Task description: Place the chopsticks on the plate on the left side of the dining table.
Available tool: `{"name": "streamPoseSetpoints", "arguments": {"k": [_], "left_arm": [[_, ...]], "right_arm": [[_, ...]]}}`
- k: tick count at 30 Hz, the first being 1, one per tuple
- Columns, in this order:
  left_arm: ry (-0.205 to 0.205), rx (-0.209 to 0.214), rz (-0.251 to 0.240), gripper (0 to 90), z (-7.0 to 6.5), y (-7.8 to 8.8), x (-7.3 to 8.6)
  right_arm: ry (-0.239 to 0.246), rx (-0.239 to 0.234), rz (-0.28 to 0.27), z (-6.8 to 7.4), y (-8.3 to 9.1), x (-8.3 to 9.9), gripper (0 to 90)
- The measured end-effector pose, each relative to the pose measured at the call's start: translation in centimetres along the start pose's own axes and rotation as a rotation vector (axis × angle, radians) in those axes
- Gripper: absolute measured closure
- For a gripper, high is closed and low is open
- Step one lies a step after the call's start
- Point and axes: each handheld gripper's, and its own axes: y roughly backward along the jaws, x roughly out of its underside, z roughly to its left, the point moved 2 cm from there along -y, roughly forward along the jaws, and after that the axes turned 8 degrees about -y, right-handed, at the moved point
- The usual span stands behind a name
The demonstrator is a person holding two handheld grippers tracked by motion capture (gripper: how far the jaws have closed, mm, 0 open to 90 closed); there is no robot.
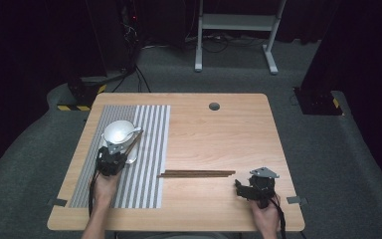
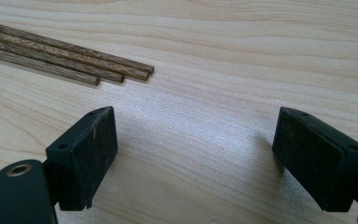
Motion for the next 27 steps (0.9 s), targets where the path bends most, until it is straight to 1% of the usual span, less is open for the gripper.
{"name": "streamPoseSetpoints", "arguments": {"k": [4, 5, 6, 7, 9, 11, 16, 20, 22, 25, 27], "left_arm": [[-0.002, 0.0, -0.001, 82.1, -0.09, 0.03, 0.01], [0.0, -0.004, -0.002, 80.1, -0.13, 0.07, -0.01], [-0.002, -0.017, -0.003, 77.0, -0.23, 0.14, -0.04], [-0.009, -0.028, -0.006, 75.0, -0.37, 0.25, -0.07], [-0.016, -0.034, -0.013, 73.0, -0.66, 0.47, -0.13], [-0.004, -0.038, -0.027, 68.6, -0.79, 0.63, -0.14], [0.04, -0.045, -0.042, 62.8, -0.45, 0.89, -0.01], [0.059, -0.073, -0.047, 56.6, -0.26, 0.85, 0.14], [0.074, -0.076, -0.052, 55.9, -0.22, 0.65, 0.2], [0.078, -0.072, -0.046, 56.3, -0.31, 0.26, 0.23], [0.087, -0.078, -0.053, 57.5, -0.3, 0.13, 0.32]], "right_arm": [[0.0, 0.0, 0.0, 0.0, 0.0, 0.0, 13.7], [0.0, 0.0, 0.0, 0.0, 0.0, 0.0, 13.7], [0.0, 0.0, 0.0, 0.0, 0.0, 0.0, 13.7], [0.0, 0.0, 0.0, 0.0, 0.0, 0.0, 13.7], [0.0, 0.0, 0.0, 0.0, 0.0, 0.0, 13.7], [0.001, 0.0, 0.0, 0.0, 0.0, 0.0, 13.7], [0.001, 0.0, 0.0, 0.0, 0.0, 0.0, 13.7], [0.001, 0.0, 0.0, 0.0, 0.0, 0.0, 13.7], [0.0, 0.0, 0.0, 0.0, 0.0, 0.0, 13.7], [0.002, 0.0, 0.0, -0.01, 0.0, 0.0, 13.7], [0.001, 0.0, 0.0, 0.0, 0.0, 0.0, 13.7]]}}
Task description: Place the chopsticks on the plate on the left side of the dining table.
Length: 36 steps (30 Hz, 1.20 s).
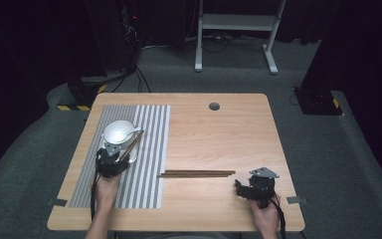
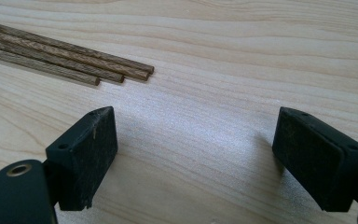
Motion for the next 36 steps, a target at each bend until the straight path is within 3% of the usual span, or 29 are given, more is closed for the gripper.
{"name": "streamPoseSetpoints", "arguments": {"k": [4, 26, 36], "left_arm": [[0.029, -0.001, -0.008, 60.7, 0.05, -0.33, 0.29], [0.053, 0.012, 0.025, 73.3, 0.63, -0.41, 0.72], [0.047, 0.027, 0.023, 74.1, 0.8, -0.28, 0.86]], "right_arm": [[0.001, 0.0, 0.0, -0.01, 0.0, 0.0, 13.7], [0.001, 0.0, 0.0, -0.01, 0.0, 0.0, 13.7], [0.001, 0.0, 0.0, -0.01, 0.0, 0.0, 13.7]]}}
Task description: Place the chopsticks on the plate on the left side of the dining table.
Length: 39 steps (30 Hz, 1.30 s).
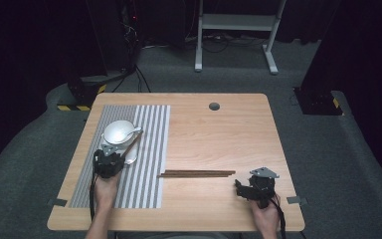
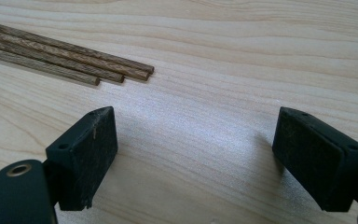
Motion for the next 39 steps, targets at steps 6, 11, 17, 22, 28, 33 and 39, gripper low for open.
{"name": "streamPoseSetpoints", "arguments": {"k": [6, 11, 17, 22, 28, 33, 39], "left_arm": [[-0.007, 0.003, 0.005, 73.7, 0.1, 0.2, 0.2], [0.007, 0.001, 0.017, 69.1, 0.3, 0.2, 0.3], [0.021, -0.004, 0.012, 66.5, 0.7, 0.3, 0.5], [0.047, -0.005, 0.008, 66.3, 1.3, 0.4, 0.8], [0.067, -0.016, 0.008, 63.3, 1.8, 0.3, 1.0], [0.067, -0.036, 0.013, 61.1, 2.0, 0.3, 1.0], [0.068, -0.055, 0.016, 56.4, 2.3, 0.3, 0.9]], "right_arm": [[0.0, 0.0, 0.0, 0.0, 0.0, 0.0, 13.7], [-0.001, 0.001, 0.0, 0.0, 0.0, 0.0, 13.7], [-0.003, 0.001, 0.001, 0.0, 0.0, 0.0, 13.7], [-0.004, 0.001, 0.001, 0.0, 0.0, 0.0, 13.7], [-0.004, 0.002, 0.001, 0.0, 0.0, 0.0, 13.7], [-0.004, 0.002, 0.001, 0.0, 0.0, 0.0, 13.7], [-0.004, 0.002, 0.001, 0.0, 0.0, 0.0, 13.7]]}}
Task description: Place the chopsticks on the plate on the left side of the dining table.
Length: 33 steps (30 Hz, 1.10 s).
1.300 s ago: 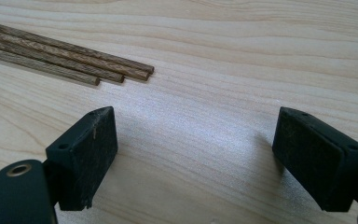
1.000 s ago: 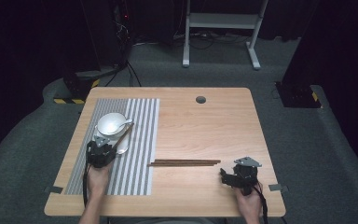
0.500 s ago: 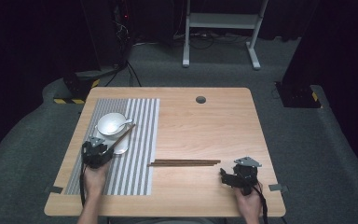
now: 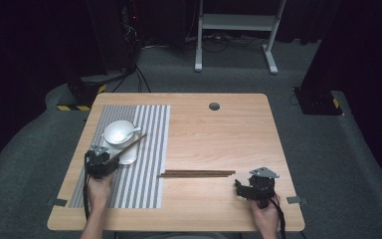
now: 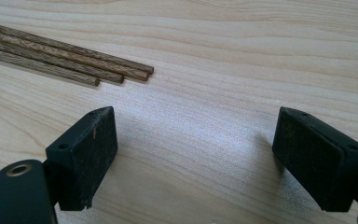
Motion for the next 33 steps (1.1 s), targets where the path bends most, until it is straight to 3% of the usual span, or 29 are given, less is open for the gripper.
{"name": "streamPoseSetpoints", "arguments": {"k": [15, 33], "left_arm": [[0.01, -0.039, 0.012, 50.9, 0.7, -0.3, -0.3], [0.012, -0.038, 0.012, 47.8, 1.1, -0.1, -0.4]], "right_arm": [[-0.001, 0.0, 0.0, 0.0, 0.0, 0.0, 13.8], [-0.001, 0.0, 0.0, 0.0, 0.0, 0.0, 13.8]]}}
